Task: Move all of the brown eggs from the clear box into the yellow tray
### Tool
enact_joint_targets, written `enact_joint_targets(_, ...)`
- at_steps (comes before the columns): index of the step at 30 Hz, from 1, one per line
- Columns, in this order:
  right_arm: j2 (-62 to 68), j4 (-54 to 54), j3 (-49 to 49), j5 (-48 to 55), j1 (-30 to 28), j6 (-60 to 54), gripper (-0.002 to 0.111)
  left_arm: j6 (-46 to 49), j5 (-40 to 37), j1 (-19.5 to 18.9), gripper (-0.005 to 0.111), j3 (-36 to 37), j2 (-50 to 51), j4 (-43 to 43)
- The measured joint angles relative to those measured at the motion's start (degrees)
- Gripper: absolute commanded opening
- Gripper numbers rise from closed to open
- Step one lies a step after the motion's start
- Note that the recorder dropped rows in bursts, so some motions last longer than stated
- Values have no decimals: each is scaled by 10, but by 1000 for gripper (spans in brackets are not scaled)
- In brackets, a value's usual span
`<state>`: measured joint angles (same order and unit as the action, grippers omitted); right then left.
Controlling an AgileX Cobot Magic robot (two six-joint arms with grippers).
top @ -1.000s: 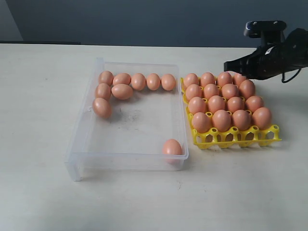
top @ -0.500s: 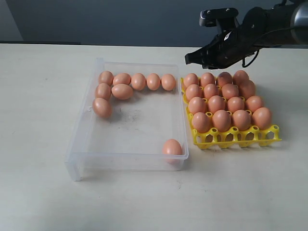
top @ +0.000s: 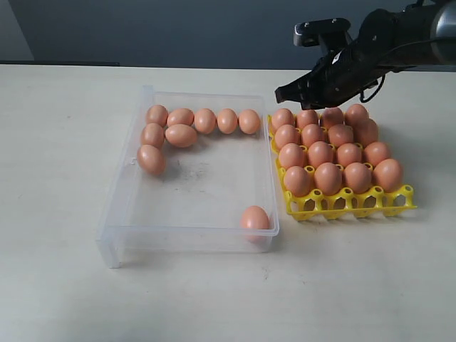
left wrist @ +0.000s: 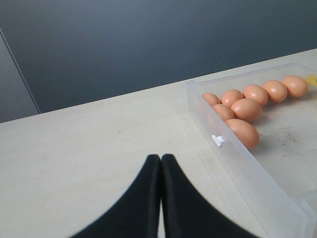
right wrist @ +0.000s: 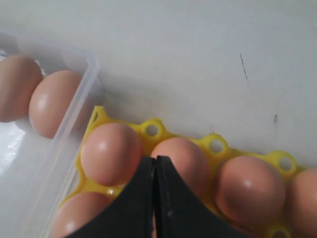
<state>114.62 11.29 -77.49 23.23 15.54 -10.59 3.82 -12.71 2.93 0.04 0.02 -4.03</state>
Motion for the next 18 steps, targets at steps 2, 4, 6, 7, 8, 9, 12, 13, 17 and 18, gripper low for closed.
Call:
enact_joint_targets(2,0,-1,0,0,0,0,-1,0,0,0,0,0,0,0)
enact_joint_targets(4,0,-1,0,1,0,0,-1,0,0,0,0,0,0,0)
enact_joint_targets(6,0,-1,0,1,0,0,-1,0,0,0,0,0,0,0)
enact_joint_targets(7,-1,-1,0,1,0,0,-1,0,0,0,0,0,0,0)
enact_joint_targets(8,-4,-1,0,3,0,0,-1,0,0,0,0,0,0,0)
enact_joint_targets(9,-11,-1,0,4,0,0,-1,0,0,0,0,0,0,0)
enact_joint_targets(12,-40,1,3,3,0,2,-1,0,0,0,0,0,0,0)
enact_joint_targets(13,-55,5,11,-5,0,2,-1,0,0,0,0,0,0,0)
enact_joint_targets(17,-122,28,81,-60,0,3,-1,0,0,0,0,0,0,0)
enact_joint_targets(18,-139,31,111,-76,0,3,-1,0,0,0,0,0,0,0)
